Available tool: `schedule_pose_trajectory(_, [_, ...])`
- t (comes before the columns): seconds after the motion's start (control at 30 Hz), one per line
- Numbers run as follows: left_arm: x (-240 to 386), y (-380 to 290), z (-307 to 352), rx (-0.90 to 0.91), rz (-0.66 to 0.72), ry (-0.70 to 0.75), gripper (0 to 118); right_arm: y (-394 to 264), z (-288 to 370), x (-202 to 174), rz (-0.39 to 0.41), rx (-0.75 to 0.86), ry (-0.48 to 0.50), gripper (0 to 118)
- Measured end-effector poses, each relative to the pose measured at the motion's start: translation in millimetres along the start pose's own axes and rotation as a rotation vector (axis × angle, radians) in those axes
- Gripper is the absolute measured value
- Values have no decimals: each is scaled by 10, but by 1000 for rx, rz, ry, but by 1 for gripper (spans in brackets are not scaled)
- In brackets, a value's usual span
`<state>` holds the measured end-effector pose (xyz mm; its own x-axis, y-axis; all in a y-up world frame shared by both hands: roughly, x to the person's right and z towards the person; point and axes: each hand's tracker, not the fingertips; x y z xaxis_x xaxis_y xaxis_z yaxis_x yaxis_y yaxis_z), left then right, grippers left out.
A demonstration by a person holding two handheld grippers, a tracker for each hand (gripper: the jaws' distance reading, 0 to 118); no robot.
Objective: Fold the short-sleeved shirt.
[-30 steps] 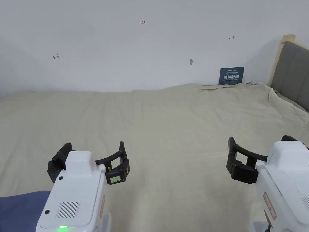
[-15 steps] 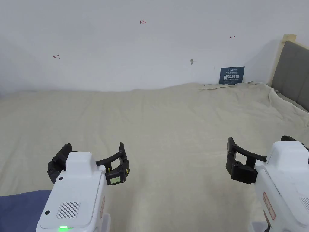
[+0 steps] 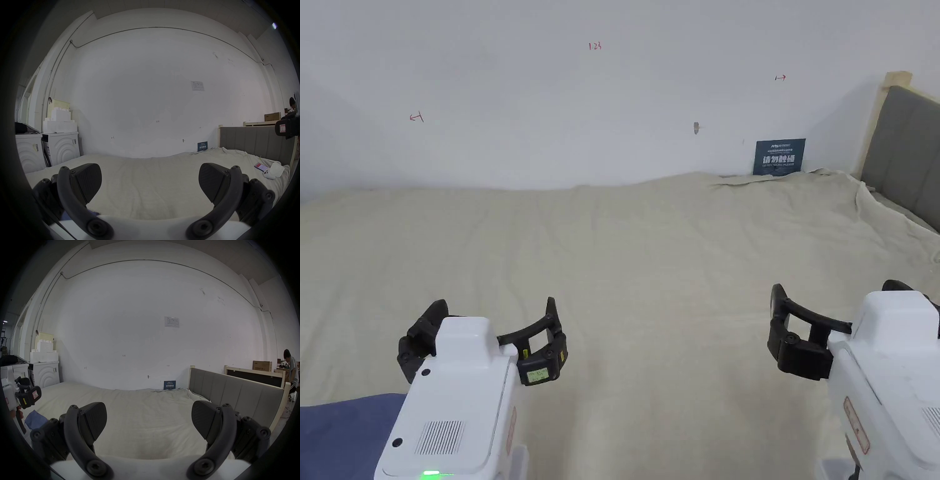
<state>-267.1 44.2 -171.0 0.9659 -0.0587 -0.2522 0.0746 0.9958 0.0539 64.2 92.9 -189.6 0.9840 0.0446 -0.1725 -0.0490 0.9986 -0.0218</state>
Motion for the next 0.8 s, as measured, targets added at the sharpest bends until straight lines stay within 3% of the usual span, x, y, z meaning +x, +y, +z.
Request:
schedule_pose_trajectory(0.43, [-43, 18, 13, -1, 7, 2, 118, 91, -14, 36, -77, -103, 11, 107])
schedule_pose_trajectory(0.63, [-63, 27, 26, -3, 11, 4, 118, 164, -51, 68, -175, -256, -32, 107])
schedule_pose_trajectory(0.73, [-71, 36, 27, -3, 10, 2, 118, 243, -120, 73, -209, -381, -130, 107])
schedule_pose_trajectory(0.8, [-75, 46, 32, -1, 9, 1, 118, 290, -172, 80, -208, -431, -139, 107])
